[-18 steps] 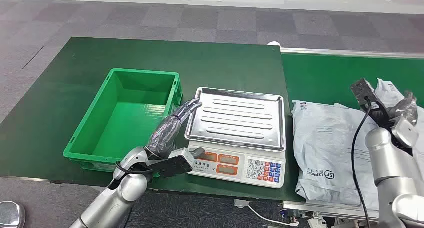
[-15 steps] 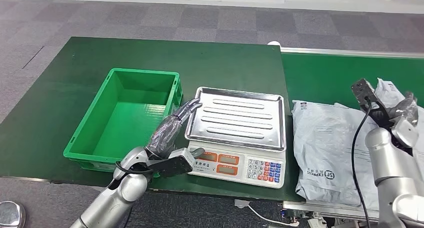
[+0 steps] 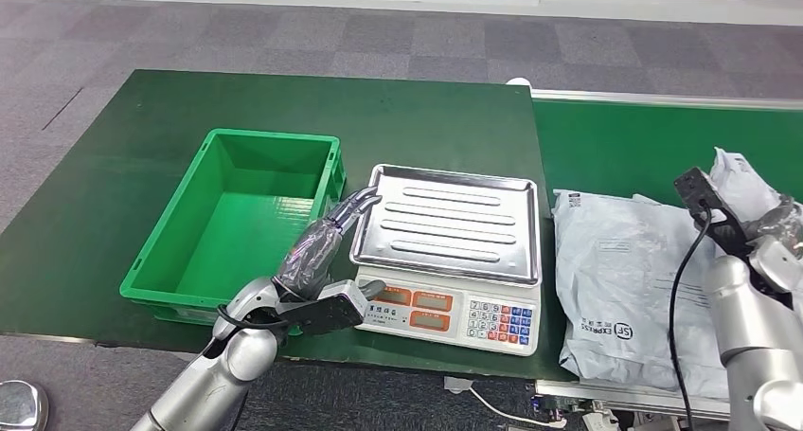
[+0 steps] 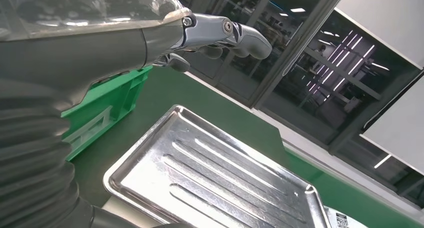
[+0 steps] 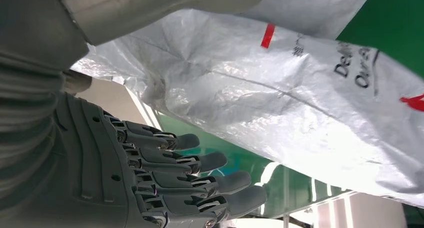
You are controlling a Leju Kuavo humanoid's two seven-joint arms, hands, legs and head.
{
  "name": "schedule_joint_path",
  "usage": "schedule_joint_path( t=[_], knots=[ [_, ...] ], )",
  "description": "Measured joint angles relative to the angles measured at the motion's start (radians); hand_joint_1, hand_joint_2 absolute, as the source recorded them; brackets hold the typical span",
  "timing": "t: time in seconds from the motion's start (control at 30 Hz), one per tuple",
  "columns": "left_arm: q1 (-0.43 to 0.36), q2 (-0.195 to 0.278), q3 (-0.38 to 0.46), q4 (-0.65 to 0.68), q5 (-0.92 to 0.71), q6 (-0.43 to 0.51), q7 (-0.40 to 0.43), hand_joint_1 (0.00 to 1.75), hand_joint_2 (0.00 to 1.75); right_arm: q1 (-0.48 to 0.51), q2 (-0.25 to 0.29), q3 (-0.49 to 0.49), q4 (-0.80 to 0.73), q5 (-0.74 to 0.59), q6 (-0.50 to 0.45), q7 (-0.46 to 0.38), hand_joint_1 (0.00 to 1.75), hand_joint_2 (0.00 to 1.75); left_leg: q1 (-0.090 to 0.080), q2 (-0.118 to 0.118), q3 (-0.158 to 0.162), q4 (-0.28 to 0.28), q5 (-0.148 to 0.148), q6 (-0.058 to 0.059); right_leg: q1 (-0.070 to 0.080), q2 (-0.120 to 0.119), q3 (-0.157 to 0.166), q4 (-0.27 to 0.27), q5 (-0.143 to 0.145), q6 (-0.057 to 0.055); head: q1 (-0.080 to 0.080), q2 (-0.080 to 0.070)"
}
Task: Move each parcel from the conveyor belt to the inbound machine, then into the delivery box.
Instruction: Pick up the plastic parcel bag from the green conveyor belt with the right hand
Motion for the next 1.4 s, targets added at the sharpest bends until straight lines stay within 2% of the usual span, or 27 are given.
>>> schedule_joint_path(
  t=[0.2,0.23,0.33,0.37,0.5,0.9,1.03,1.13,1.23,1.3,1.4],
  knots=[
    [0.002,0.000,0.000,-0.001,0.004,-0.001,0.004,0.00,1.75,0.043,-0.029,-0.014,0.008,-0.016,0.013,0.030,0.00,1.75,0.000,-0.001,-0.001,0.000,0.000,0.000,0.000,-0.001,0.000,0.000,0.000,0.000,0.000,0.000],
    [0.004,0.000,0.000,-0.003,0.005,-0.001,0.005,0.00,1.75,0.054,-0.031,-0.020,0.011,-0.019,0.014,0.033,0.21,1.75,0.000,-0.001,-0.001,0.000,0.000,0.000,0.000,0.000,0.000,0.000,0.000,0.000,0.000,0.000],
    [0.013,0.000,0.000,-0.010,0.005,-0.001,0.008,0.00,1.75,0.084,-0.033,-0.039,0.022,-0.024,0.001,0.050,1.52,1.75,0.000,-0.001,-0.001,0.000,0.000,0.000,0.000,-0.001,0.000,0.000,0.000,0.000,0.000,0.000],
    [0.015,0.000,0.000,-0.012,0.005,-0.001,0.009,0.00,1.75,0.093,-0.032,-0.045,0.026,-0.024,-0.011,0.055,1.75,1.75,0.000,-0.001,-0.001,0.000,0.000,0.000,0.000,-0.001,0.000,0.000,0.000,0.000,0.000,0.000],
    [0.020,0.000,0.000,-0.017,0.005,-0.003,0.012,0.00,1.75,0.121,-0.028,-0.065,0.037,-0.019,-0.059,0.062,1.75,1.75,0.000,-0.001,-0.001,0.000,0.000,0.000,0.000,-0.001,0.000,0.000,0.000,0.000,0.000,0.000],
    [0.019,0.000,0.000,-0.018,0.004,-0.010,0.015,0.00,1.75,0.143,-0.025,-0.081,0.051,-0.006,-0.062,0.067,1.75,1.75,0.000,-0.001,-0.001,0.000,0.000,0.000,0.000,-0.001,0.000,0.000,0.000,0.000,0.000,0.000],
    [0.020,-0.001,0.000,-0.018,0.003,-0.011,0.019,0.00,1.75,0.148,-0.019,-0.087,0.051,0.010,-0.095,0.075,1.75,1.75,0.000,-0.001,-0.001,0.000,0.000,0.000,0.000,-0.001,0.000,0.000,0.000,0.000,0.000,0.000],
    [0.028,-0.001,0.000,-0.022,0.000,-0.012,0.024,0.00,1.75,0.156,-0.011,-0.087,0.042,0.043,-0.208,0.074,1.75,1.75,0.000,-0.001,-0.002,0.000,0.000,0.000,0.000,-0.001,0.000,0.000,0.000,0.000,0.000,0.000],
    [0.046,0.000,0.000,-0.035,-0.005,-0.009,0.025,0.00,1.75,0.173,0.002,-0.089,-0.028,0.104,-0.440,0.037,1.75,1.75,0.000,-0.001,-0.002,0.000,0.000,0.000,0.000,-0.001,-0.001,0.000,0.000,0.000,0.000,0.000],
    [0.054,0.000,0.000,-0.045,-0.011,-0.007,0.025,0.00,1.75,0.191,0.017,-0.095,-0.132,0.151,-0.573,-0.008,1.75,1.75,0.000,-0.001,-0.002,0.000,0.000,0.000,0.000,-0.001,-0.001,0.000,0.000,0.000,0.000,0.000],
    [0.054,0.000,0.000,-0.053,-0.016,-0.007,0.025,0.00,1.75,0.223,0.041,-0.100,-0.338,0.204,-0.610,-0.036,1.75,1.75,0.000,-0.002,-0.002,0.000,0.000,0.000,0.000,-0.002,-0.001,0.000,0.000,0.000,0.000,0.000]
  ],
)
